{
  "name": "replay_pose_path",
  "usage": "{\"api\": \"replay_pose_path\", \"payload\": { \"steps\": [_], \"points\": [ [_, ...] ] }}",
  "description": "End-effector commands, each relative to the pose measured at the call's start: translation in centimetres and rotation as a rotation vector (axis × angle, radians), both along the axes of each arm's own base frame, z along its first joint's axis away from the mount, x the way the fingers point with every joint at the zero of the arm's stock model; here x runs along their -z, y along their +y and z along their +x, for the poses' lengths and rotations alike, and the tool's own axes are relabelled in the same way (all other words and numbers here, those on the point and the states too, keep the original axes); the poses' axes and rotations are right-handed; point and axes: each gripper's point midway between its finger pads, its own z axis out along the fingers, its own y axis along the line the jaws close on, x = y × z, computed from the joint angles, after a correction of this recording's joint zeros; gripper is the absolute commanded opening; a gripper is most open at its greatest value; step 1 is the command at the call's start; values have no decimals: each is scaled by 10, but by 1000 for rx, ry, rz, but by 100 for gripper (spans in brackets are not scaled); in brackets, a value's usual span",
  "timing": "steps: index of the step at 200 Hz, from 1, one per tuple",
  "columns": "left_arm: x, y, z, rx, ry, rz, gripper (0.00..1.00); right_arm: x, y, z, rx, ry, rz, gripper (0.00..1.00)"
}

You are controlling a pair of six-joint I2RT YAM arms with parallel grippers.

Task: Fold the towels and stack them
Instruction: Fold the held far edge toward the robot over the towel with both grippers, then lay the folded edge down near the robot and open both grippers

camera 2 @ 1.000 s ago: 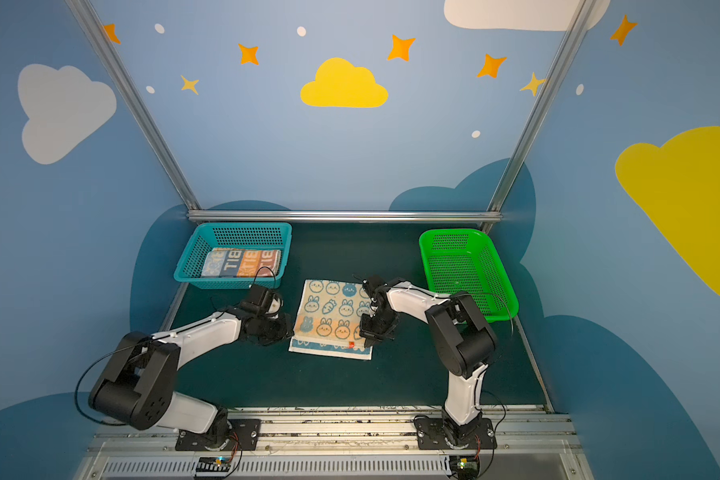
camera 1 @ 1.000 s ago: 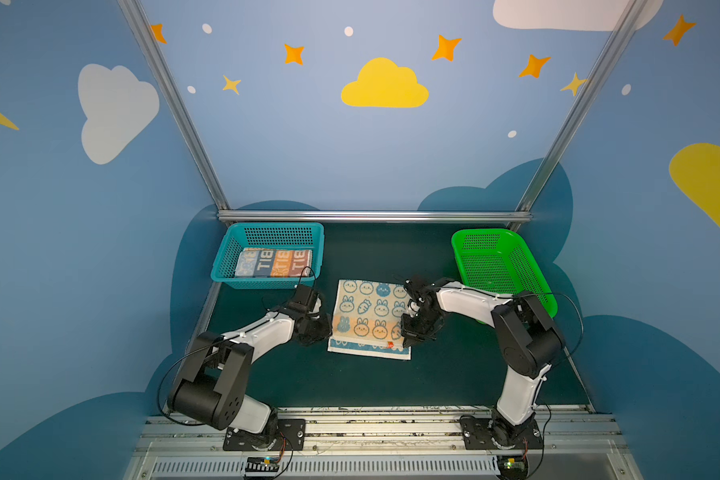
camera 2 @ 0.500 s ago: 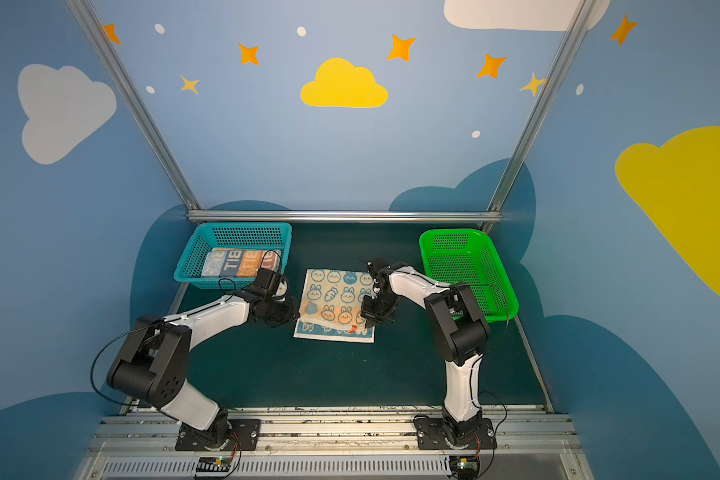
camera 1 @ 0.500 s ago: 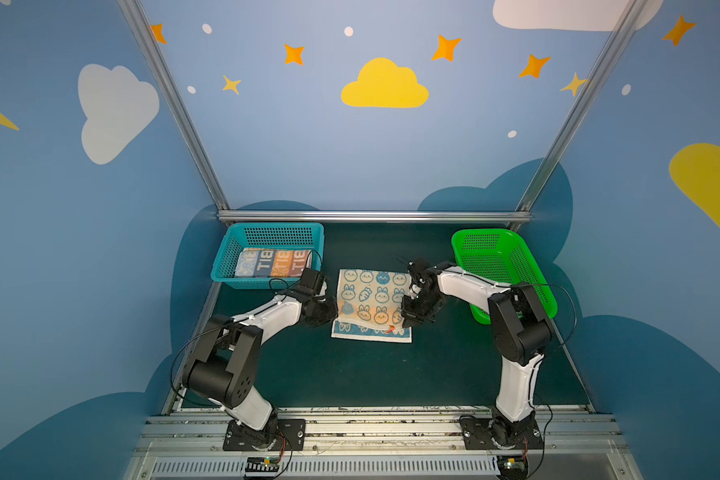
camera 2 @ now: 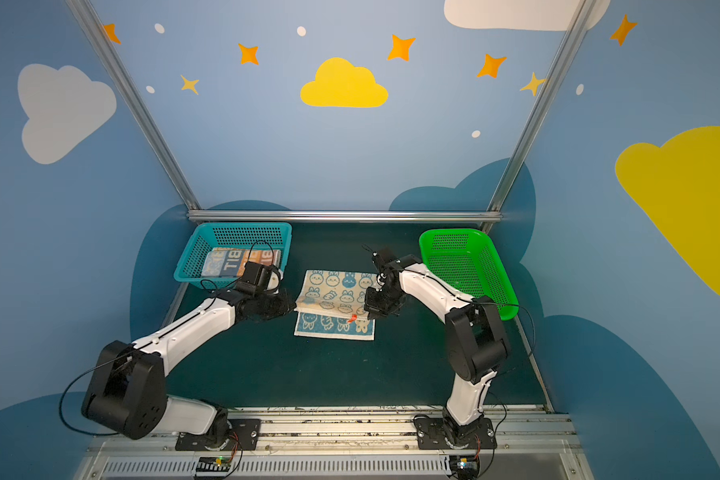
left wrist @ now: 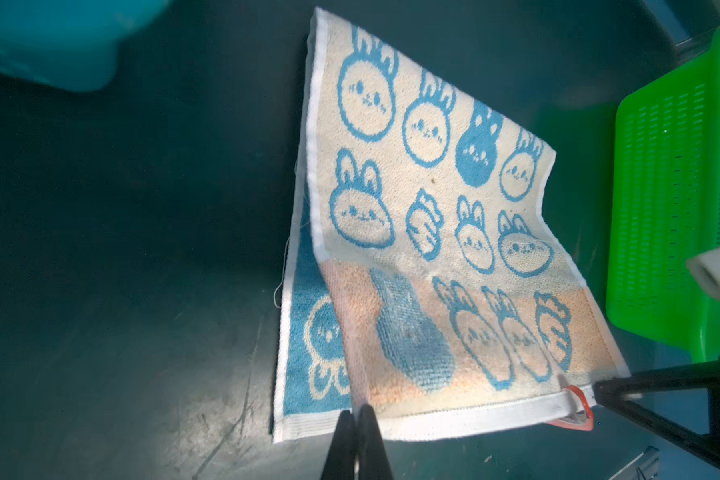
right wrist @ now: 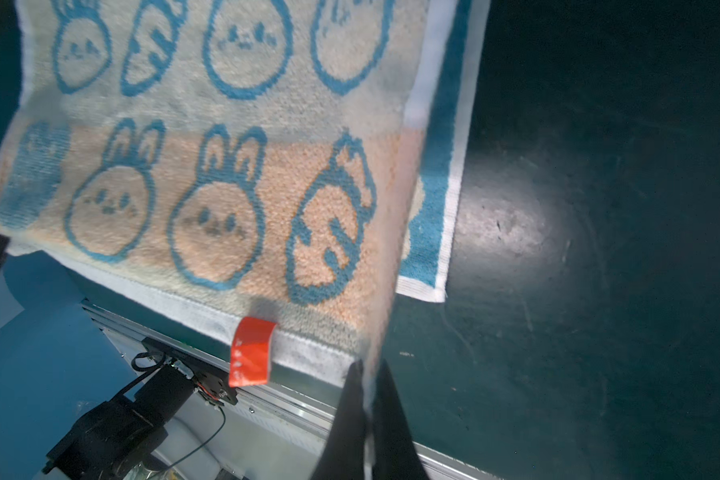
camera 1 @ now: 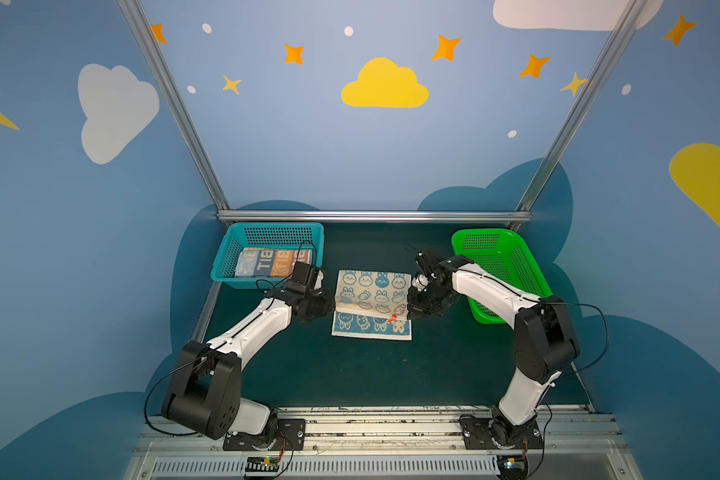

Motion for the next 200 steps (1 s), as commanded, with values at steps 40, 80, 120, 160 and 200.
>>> {"api": "replay_pose_path", "payload": {
  "steps": [40, 80, 120, 160, 200],
  "points": [
    [56, -1, -29, 3, 122, 8, 3, 47, 0, -23, -1, 102, -27, 0],
    [68, -4, -29, 10, 139, 15, 3, 60, 2, -26, -3, 127, -33, 0],
    [71, -6, -27, 20, 146, 21, 3, 65, 3, -31, -9, 136, -45, 0],
    [62, -3, -26, 16, 136, 38, 3, 59, 4, -33, -16, 117, -56, 6],
    [33, 1, -22, 4, 75, 49, 37, 34, 2, -30, -19, 59, -53, 29]
  ]
}}
